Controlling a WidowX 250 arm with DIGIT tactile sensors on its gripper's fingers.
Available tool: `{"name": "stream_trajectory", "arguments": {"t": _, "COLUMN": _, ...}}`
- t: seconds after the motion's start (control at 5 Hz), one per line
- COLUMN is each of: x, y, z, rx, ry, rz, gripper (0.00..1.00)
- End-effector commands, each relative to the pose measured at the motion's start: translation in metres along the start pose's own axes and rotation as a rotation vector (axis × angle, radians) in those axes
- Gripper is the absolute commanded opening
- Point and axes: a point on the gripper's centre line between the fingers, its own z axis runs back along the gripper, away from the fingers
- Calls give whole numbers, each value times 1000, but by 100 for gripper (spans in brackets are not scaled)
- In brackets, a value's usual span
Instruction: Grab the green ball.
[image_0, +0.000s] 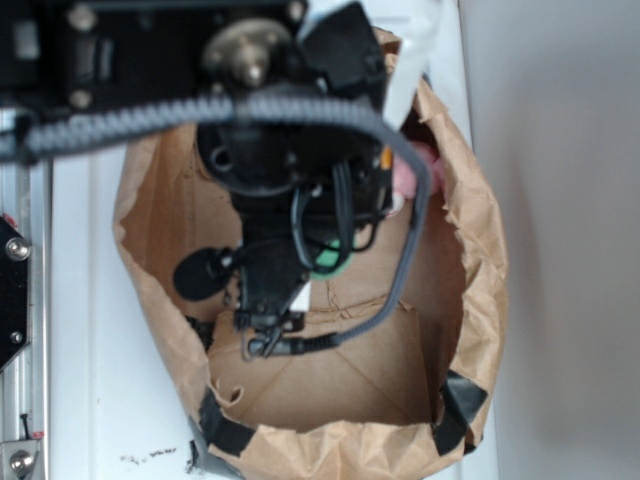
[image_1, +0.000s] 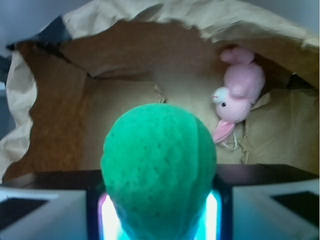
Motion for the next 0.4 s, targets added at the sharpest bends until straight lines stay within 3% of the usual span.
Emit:
{"name": "stream_trajectory", "arguments": {"t": 0.0, "x": 33, "y": -3, "z": 45, "rx": 19, "ry": -147, "rz": -1, "gripper": 0}}
{"name": "stream_trajectory", "arguments": {"t": 0.2, "x": 37, "y": 0, "z": 41, "rx": 21, "ry": -138, "rz": 10, "gripper": 0}}
